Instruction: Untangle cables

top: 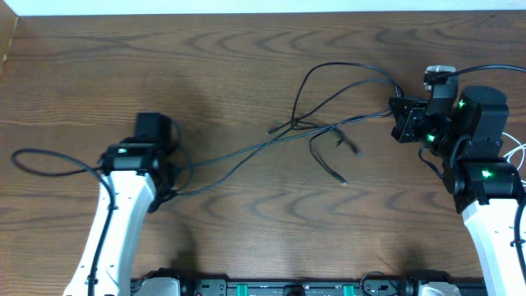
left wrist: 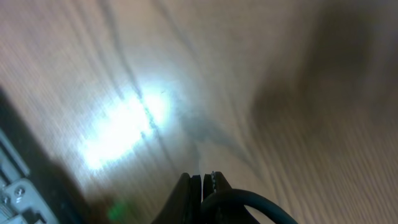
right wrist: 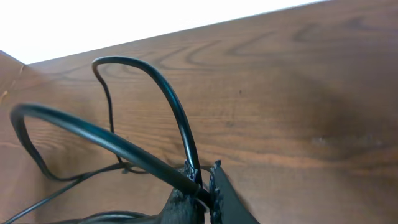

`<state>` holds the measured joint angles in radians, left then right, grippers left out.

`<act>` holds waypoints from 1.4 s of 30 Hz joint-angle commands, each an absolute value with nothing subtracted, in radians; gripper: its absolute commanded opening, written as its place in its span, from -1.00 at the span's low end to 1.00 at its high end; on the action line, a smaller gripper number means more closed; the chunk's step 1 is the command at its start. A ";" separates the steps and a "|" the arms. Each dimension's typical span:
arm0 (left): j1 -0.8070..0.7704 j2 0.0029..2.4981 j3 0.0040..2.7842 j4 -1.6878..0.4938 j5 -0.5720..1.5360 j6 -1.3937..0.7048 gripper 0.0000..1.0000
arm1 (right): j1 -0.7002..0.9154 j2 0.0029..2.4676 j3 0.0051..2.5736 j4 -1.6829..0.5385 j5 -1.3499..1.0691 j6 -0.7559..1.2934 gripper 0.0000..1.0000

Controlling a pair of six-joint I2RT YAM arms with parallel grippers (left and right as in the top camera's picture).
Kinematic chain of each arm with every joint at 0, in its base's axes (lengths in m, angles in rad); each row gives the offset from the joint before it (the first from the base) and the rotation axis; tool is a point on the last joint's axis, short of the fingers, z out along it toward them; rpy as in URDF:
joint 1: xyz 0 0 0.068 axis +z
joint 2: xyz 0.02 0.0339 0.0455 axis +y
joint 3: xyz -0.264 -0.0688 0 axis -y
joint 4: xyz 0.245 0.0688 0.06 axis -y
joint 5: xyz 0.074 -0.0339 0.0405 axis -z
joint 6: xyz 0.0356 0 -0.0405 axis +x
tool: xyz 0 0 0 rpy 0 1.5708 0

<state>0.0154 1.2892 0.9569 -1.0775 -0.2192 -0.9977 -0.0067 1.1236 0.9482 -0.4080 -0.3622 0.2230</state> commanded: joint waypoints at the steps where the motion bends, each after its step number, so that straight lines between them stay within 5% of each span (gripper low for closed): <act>1: 0.149 1.293 0.953 -1.116 -0.348 -1.029 -0.85 | -0.066 1.112 0.968 -0.408 -0.053 0.296 -0.98; 16: 0.460 1.293 0.953 -0.973 0.330 -0.747 -0.85 | -0.065 1.113 0.968 -0.460 0.055 0.371 -0.98; 26: 0.487 1.293 0.953 -0.921 0.345 -0.744 -0.85 | -0.065 1.113 0.968 -0.542 0.334 0.501 -0.98; 36: 0.493 1.293 0.953 -0.898 0.416 -0.671 -0.83 | -0.010 1.143 0.965 -0.500 0.037 0.500 -0.97; 40: 0.492 1.293 0.953 -0.888 0.537 -0.530 -0.25 | 0.057 1.177 0.965 -0.482 0.038 0.456 -0.98; 42: 0.492 1.293 0.953 -0.888 0.595 -0.475 0.22 | 0.085 1.188 0.965 -0.475 0.039 0.443 -0.98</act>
<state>0.4866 1.2892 0.9569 -0.8867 0.4973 -0.6060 0.0536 1.1755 0.9482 -0.4816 0.0364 0.4747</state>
